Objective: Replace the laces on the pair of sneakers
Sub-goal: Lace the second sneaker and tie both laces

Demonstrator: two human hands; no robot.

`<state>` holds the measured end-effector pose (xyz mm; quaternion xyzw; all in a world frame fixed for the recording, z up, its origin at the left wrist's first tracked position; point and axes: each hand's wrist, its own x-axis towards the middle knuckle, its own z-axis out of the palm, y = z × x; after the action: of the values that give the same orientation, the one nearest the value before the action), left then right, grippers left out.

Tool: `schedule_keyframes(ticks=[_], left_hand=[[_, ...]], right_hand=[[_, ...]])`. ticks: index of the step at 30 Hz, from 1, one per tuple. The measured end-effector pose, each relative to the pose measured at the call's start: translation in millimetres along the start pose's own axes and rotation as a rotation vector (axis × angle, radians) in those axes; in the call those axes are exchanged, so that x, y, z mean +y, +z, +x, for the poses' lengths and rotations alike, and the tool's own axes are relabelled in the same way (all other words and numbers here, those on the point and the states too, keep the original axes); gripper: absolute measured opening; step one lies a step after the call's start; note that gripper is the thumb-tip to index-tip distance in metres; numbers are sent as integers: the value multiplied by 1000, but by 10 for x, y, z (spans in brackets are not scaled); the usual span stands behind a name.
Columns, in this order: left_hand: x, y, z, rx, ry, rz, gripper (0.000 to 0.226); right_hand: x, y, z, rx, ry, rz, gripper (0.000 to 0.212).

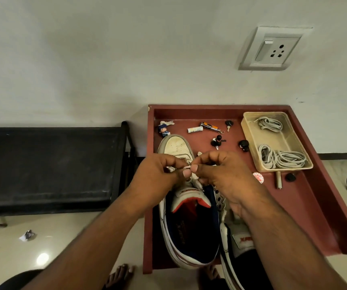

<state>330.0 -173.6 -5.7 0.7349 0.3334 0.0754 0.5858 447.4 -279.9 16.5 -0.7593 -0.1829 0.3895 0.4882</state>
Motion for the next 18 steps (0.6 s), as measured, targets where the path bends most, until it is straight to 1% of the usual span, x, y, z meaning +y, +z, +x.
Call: schedule_keyframes(ticks=[2, 4, 6, 7, 9, 12, 14, 18], left_hand=[[41, -11, -38, 47, -6, -111, 7], [66, -35, -47, 79, -6, -172, 8], [73, -33, -53, 54, -6, -127, 10], [77, -14, -54, 20, -16, -70, 10], [70, 31, -38, -52, -46, 81, 10], [97, 43, -5, -134, -98, 309, 9], [126, 50, 15, -142, -116, 389, 7], [191, 165, 60, -111, -118, 549, 8]], right_hand=[[14, -21, 2, 16, -15, -115, 19], [27, -25, -7, 1, -15, -349, 35], [48, 3, -16, -25, -25, -532, 36], [65, 16, -1, -11, -27, -549, 34], [104, 5, 42, 40, 0, -484, 32], [135, -48, 82, 54, 115, -247, 32], [159, -72, 104, 46, 175, -135, 33], [152, -91, 120, 31, 233, -5, 34]])
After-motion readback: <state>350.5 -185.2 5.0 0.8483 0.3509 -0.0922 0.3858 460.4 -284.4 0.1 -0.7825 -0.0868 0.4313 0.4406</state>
